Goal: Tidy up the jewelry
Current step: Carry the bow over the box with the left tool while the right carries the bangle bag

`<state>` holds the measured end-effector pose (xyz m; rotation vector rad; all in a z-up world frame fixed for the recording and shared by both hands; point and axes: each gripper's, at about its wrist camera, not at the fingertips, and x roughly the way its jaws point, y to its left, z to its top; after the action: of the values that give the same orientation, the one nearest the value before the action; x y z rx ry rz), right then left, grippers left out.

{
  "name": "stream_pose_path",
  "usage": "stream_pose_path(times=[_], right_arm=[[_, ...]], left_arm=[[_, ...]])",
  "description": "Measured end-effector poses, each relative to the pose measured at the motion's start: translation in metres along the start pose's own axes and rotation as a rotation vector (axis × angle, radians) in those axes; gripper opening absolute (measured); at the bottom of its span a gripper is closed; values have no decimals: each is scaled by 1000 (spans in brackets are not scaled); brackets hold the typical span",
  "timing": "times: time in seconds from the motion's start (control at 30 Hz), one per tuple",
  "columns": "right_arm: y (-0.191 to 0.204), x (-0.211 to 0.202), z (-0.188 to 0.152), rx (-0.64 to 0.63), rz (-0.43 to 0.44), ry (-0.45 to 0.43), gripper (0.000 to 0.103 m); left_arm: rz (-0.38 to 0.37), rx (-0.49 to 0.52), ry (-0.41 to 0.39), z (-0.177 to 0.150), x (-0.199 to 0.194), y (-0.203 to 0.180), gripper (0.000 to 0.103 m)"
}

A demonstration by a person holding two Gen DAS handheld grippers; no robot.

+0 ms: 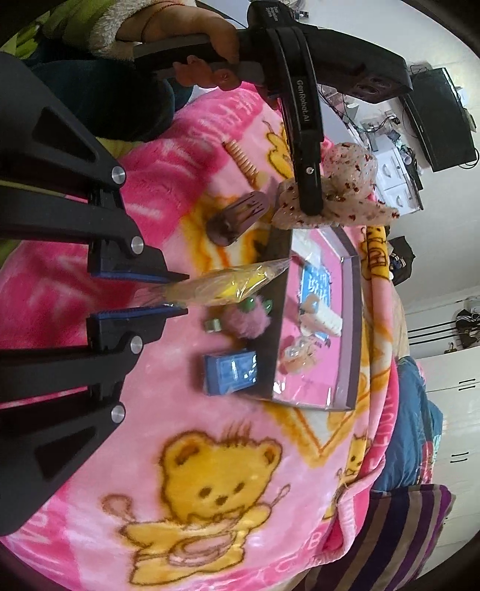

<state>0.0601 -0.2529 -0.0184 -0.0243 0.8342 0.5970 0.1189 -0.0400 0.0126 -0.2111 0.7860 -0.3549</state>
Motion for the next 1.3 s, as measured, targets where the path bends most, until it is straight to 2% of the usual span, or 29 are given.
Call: stream_pose_path(times=[0.13, 0.47, 0.8, 1.3], right_arm=[[5, 0, 7, -1, 10, -15, 11], [23, 5, 29, -24, 38, -52, 11], [25, 12, 51, -6, 38, -80, 11], [10, 17, 78, 18, -9, -135, 11]], left_arm=[[-8, -35, -16, 6, -11, 13, 14], [32, -84, -68, 15, -31, 40, 14], [39, -102, -78, 21, -28, 52, 15], [14, -87, -66, 40, -7, 43, 15]])
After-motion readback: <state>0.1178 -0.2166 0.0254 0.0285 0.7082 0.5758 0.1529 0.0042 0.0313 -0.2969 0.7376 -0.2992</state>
